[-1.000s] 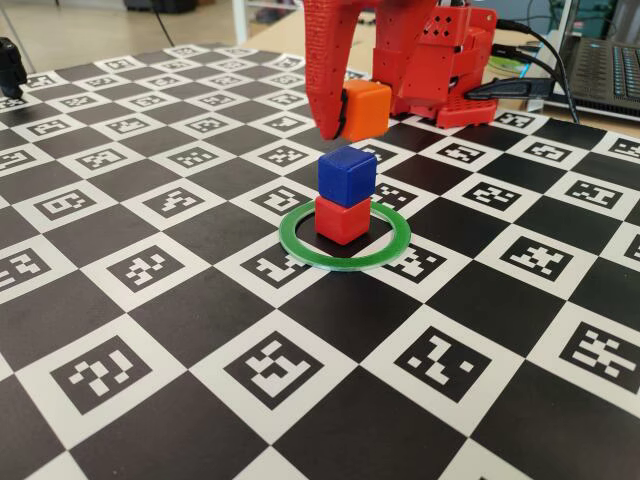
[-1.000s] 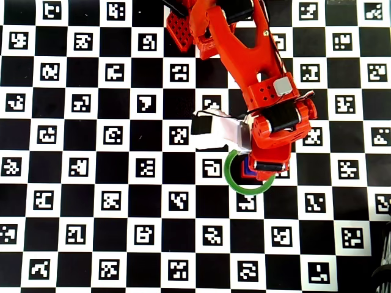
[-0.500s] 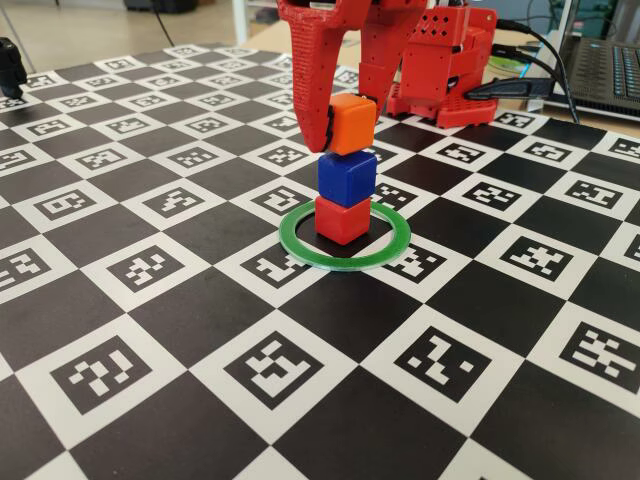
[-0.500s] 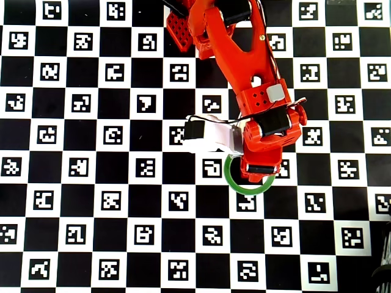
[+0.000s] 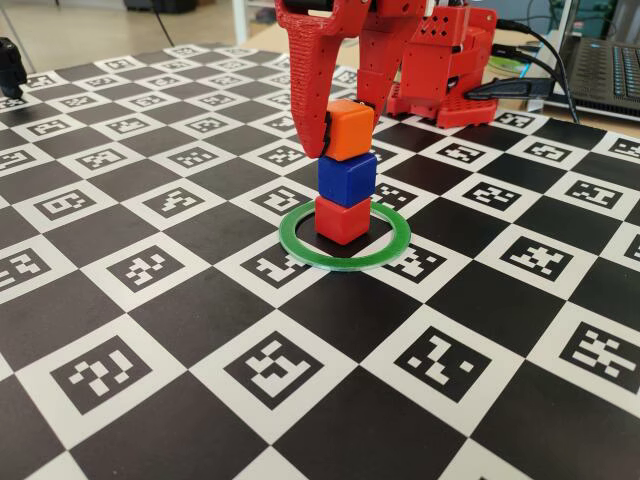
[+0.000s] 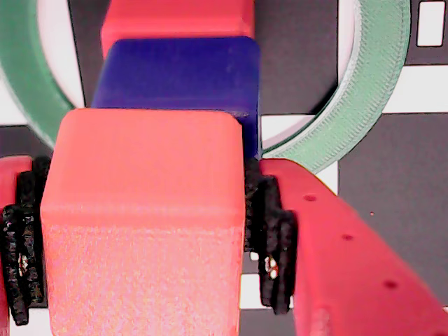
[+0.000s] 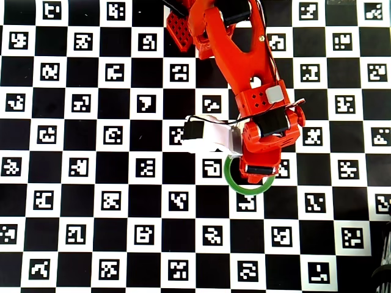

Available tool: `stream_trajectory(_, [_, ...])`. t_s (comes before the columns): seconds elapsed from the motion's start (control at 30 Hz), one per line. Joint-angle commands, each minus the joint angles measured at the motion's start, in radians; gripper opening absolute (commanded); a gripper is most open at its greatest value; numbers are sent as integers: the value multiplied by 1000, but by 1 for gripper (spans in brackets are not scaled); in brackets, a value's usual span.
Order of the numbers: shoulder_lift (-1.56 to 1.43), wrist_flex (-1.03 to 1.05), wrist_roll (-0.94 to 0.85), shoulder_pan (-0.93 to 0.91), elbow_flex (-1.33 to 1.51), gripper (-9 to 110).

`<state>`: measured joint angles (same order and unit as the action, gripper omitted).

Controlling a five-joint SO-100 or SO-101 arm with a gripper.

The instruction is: Grab the red cube then put it in the green circle then put the blue cube on top and finally the orange cube on top

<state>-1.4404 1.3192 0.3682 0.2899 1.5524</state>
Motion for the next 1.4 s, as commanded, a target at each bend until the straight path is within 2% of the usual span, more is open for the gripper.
stream_trajectory(0.0, [-9,-9,9,5,-5,7])
stream_trajectory(0.33, [-9,-5,21,17,-3,8])
stream_trajectory(0.63, [-9,8,-11,35,0,32])
stream_trajectory(0.93, [-29,120,-8,37,-100,45])
stream_trajectory(1.1, [-81,202,3,35,-198,47])
stream_trajectory(1.37, [-224,222,-38,-3,-232,46])
